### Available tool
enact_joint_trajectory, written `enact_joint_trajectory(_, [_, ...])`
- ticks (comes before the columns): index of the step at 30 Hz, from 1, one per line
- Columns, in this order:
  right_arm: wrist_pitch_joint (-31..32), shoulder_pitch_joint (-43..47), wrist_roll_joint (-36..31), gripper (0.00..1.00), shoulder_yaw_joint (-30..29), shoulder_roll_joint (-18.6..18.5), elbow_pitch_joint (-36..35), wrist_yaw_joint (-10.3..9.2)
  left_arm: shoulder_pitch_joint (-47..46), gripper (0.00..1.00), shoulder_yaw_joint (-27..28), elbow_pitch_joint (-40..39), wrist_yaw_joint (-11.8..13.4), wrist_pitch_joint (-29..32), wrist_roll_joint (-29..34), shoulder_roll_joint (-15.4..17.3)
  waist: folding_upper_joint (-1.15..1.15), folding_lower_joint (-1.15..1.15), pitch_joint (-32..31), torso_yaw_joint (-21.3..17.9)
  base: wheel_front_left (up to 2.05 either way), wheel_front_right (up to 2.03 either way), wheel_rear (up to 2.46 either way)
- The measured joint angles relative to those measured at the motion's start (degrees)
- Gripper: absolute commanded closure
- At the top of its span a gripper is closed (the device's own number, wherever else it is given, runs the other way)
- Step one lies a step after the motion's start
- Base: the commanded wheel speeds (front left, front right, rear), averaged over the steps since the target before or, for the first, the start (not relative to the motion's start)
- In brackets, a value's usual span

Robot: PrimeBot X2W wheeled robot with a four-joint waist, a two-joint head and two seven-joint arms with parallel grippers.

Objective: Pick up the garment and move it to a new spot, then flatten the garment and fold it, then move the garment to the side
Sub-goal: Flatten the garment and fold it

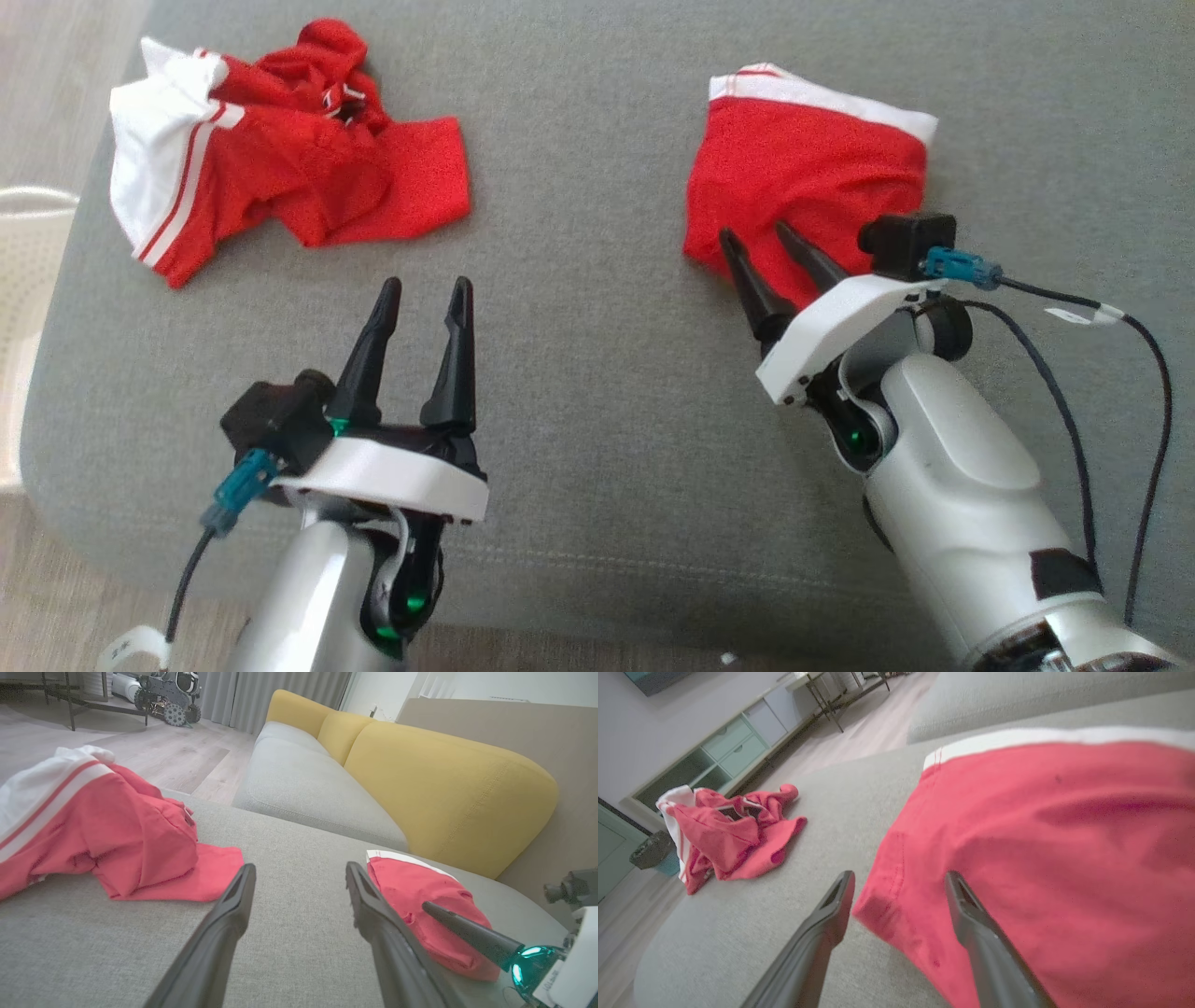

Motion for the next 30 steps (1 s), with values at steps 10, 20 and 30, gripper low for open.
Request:
enact_joint_trajectory(10, [-1.1, 3.57, 3.01, 0.0, -2.78, -0.13, -8.58, 0.0, 2.7, 0.0, 1.89, -0.41, 0.01, 0.0, 0.69, 0.02, 0.0, 0.0, -4.21, -4.09, 0.0, 0.0, 0.0])
enact_joint_trajectory(20, [-6.55, 11.03, -6.38, 0.0, -13.39, -2.93, -20.4, 0.0, 2.74, 0.0, 2.85, -2.4, -0.01, 0.0, 1.09, 0.02, 0.0, 0.0, -5.72, -7.99, 0.0, 0.0, 0.0])
enact_joint_trajectory(30, [-13.02, 22.43, -18.46, 0.0, -23.28, -0.96, -30.18, 0.0, 3.32, 0.0, 3.35, -4.93, -0.47, 0.0, 1.25, 0.03, 0.0, 0.0, -4.8, -8.92, 0.0, 0.0, 0.0])
